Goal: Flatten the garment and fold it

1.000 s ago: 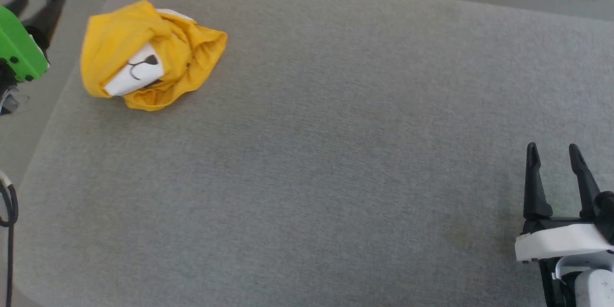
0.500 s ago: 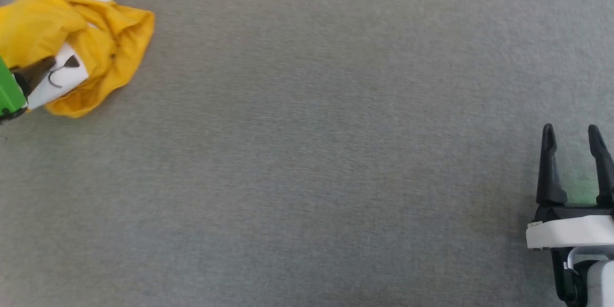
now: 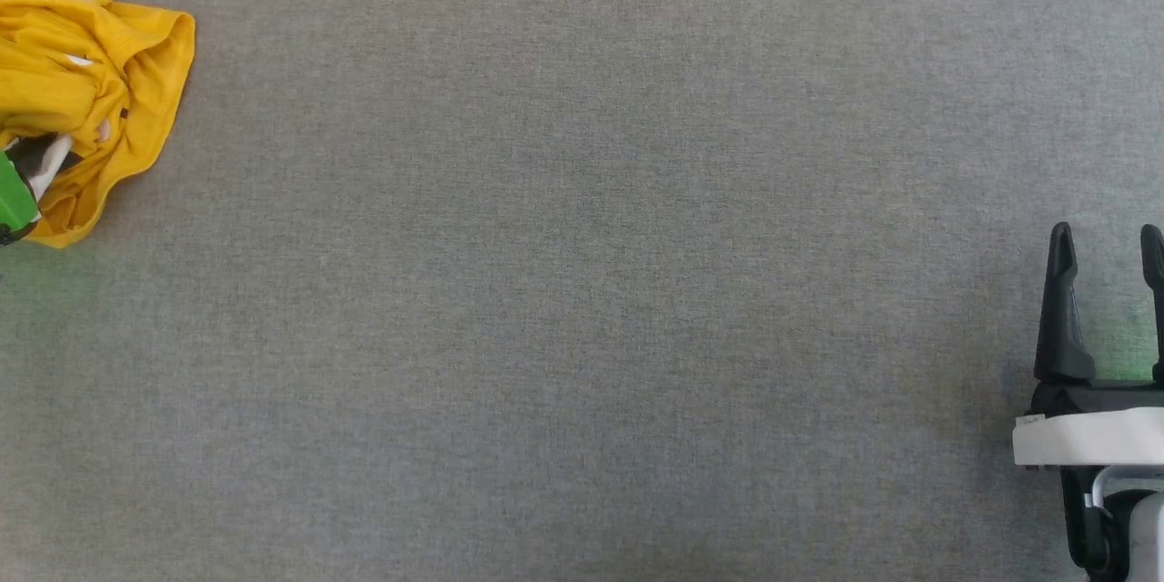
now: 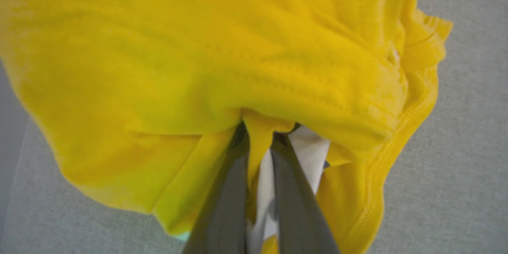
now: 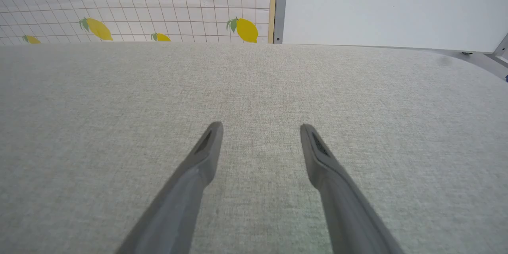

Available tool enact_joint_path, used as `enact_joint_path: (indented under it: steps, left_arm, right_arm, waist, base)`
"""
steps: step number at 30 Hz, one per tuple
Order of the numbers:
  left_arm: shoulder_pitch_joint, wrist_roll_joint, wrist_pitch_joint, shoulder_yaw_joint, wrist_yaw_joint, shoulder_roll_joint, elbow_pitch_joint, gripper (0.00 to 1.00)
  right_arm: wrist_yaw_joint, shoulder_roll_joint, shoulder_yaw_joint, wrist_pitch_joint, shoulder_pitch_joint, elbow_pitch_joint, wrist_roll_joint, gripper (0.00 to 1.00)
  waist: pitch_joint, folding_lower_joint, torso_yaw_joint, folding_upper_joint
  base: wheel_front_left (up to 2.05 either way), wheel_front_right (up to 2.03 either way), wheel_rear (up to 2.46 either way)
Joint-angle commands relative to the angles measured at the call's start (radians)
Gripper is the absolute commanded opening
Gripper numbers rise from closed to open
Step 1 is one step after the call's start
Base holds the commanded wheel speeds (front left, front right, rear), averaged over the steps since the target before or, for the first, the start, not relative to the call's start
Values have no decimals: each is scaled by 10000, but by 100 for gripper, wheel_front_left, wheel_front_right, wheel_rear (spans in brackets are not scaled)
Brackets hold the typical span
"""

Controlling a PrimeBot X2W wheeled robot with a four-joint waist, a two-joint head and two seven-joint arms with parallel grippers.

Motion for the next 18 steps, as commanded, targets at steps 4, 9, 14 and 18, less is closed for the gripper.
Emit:
enact_joint_path:
  steps: [4,9,14,18]
  left_arm:
    - [-63,-291,-237,-342,-71,-44,193,0]
    - [-189,-652,-526,-574,-71,141,119,0]
    - [-265,-965,-708,-857,-71,391,-228,0]
    - [-375,-1084,-998,-1132,-71,639,-754,0]
  right_arm:
    - [-17,-1,-17,-49,-41,-42,-63,100]
    - [-17,-1,15,-49,-90,114,26,100]
    - [-17,-1,38,-49,-121,327,197,100]
    - [-17,-1,74,-49,-115,527,361,100]
  waist:
    - [-78,-1,31,0]
    - [-397,-1,118,0]
    - [-824,-1,223,0]
    - [-1256,-1,328,0]
  base:
    - [0,0,0]
    - [0,0,0]
    - [0,0,0]
    - [0,0,0]
